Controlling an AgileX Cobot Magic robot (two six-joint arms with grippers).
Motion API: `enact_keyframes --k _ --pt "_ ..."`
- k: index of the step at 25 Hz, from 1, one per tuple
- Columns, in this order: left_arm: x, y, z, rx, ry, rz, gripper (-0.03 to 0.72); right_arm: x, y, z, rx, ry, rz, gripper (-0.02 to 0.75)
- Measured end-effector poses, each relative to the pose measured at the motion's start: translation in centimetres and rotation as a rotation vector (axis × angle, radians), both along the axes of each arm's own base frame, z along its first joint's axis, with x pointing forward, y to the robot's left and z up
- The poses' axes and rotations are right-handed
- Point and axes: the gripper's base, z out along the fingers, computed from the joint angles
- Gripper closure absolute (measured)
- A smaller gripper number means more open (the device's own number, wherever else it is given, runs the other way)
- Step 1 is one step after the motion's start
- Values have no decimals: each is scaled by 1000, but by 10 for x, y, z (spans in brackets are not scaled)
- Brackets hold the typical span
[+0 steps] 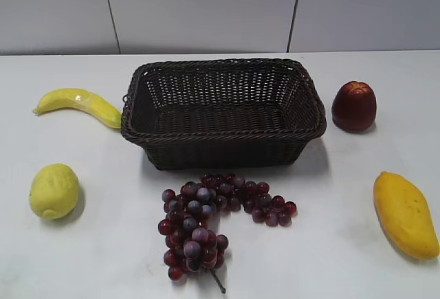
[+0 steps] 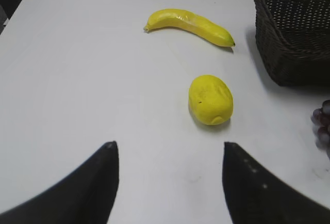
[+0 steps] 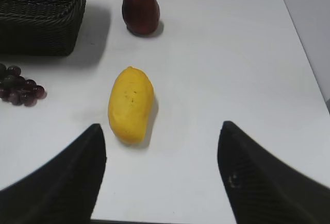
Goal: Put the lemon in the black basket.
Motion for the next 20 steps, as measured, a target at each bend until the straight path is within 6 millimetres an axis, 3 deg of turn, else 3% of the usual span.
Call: enact_keyframes --k 20 --pt "0 0 0 0 0 0 208 0 0 0 0 0 0 183"
